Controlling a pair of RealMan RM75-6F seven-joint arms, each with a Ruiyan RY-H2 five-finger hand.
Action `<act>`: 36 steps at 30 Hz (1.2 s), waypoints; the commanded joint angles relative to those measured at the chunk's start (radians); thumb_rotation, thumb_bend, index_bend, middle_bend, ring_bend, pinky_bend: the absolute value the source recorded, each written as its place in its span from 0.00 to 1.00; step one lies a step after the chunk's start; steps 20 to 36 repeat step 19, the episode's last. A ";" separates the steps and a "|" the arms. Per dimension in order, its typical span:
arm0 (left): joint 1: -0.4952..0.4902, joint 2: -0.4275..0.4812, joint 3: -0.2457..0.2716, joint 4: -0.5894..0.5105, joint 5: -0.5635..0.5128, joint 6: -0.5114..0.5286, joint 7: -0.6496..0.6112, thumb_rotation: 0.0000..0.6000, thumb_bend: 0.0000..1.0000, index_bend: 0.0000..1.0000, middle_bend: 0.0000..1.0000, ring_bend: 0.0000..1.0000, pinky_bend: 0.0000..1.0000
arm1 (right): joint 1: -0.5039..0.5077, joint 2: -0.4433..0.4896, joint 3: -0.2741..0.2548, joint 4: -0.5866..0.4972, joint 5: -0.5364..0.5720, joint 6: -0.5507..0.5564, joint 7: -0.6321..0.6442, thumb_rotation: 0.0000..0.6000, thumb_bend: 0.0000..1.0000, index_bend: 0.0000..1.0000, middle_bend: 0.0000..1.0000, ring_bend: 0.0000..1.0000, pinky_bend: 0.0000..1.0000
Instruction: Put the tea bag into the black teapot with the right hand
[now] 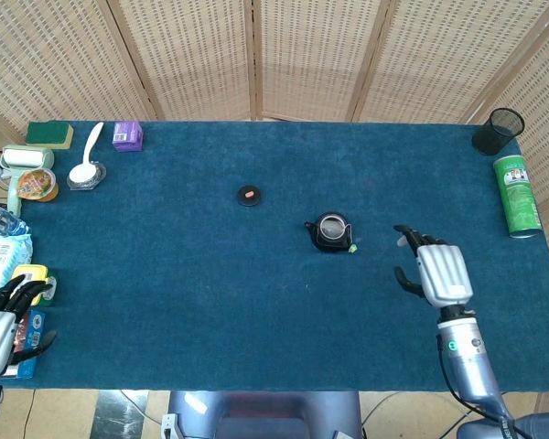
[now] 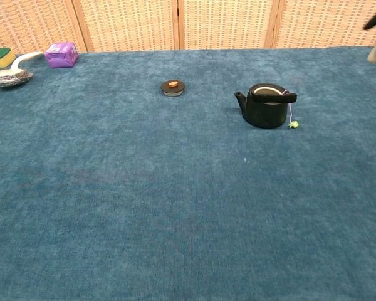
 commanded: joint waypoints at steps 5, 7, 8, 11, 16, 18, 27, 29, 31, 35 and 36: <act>0.023 -0.025 0.001 0.024 0.021 0.051 0.019 1.00 0.29 0.21 0.19 0.08 0.13 | -0.185 -0.071 -0.015 0.030 -0.134 0.088 -0.029 1.00 0.40 0.18 0.32 0.36 0.42; 0.029 -0.025 0.006 0.027 0.025 0.057 0.019 1.00 0.29 0.21 0.19 0.08 0.13 | -0.224 -0.082 -0.017 0.041 -0.165 0.109 -0.032 1.00 0.40 0.18 0.32 0.36 0.42; 0.031 -0.024 0.008 0.027 0.027 0.060 0.019 1.00 0.29 0.21 0.19 0.08 0.13 | -0.243 -0.087 -0.018 0.045 -0.180 0.120 -0.033 1.00 0.40 0.18 0.32 0.36 0.42; 0.040 -0.022 0.015 0.025 0.033 0.071 0.017 1.00 0.29 0.21 0.19 0.08 0.13 | -0.295 -0.097 -0.017 0.051 -0.212 0.139 -0.035 1.00 0.40 0.18 0.32 0.36 0.41; 0.053 -0.014 0.022 0.014 0.035 0.083 0.012 1.00 0.29 0.21 0.19 0.08 0.13 | -0.379 -0.092 -0.012 0.061 -0.261 0.162 -0.031 1.00 0.40 0.18 0.32 0.36 0.41; 0.054 -0.007 0.024 0.008 0.030 0.076 0.012 1.00 0.29 0.21 0.19 0.08 0.13 | -0.398 -0.088 0.000 0.064 -0.278 0.161 -0.020 1.00 0.40 0.18 0.32 0.36 0.40; 0.054 -0.004 0.025 0.004 0.028 0.073 0.013 1.00 0.29 0.21 0.19 0.08 0.13 | -0.408 -0.088 0.009 0.066 -0.285 0.164 -0.014 1.00 0.40 0.18 0.32 0.36 0.40; 0.054 -0.004 0.025 0.004 0.028 0.073 0.013 1.00 0.29 0.21 0.19 0.08 0.13 | -0.408 -0.088 0.009 0.066 -0.285 0.164 -0.014 1.00 0.40 0.18 0.32 0.36 0.40; 0.054 -0.004 0.025 0.004 0.028 0.073 0.013 1.00 0.29 0.21 0.19 0.08 0.13 | -0.408 -0.088 0.009 0.066 -0.285 0.164 -0.014 1.00 0.40 0.18 0.32 0.36 0.40; 0.054 -0.004 0.025 0.004 0.028 0.073 0.013 1.00 0.29 0.21 0.19 0.08 0.13 | -0.408 -0.088 0.009 0.066 -0.285 0.164 -0.014 1.00 0.40 0.18 0.32 0.36 0.40; 0.054 -0.004 0.025 0.004 0.028 0.073 0.013 1.00 0.29 0.21 0.19 0.08 0.13 | -0.408 -0.088 0.009 0.066 -0.285 0.164 -0.014 1.00 0.40 0.18 0.32 0.36 0.40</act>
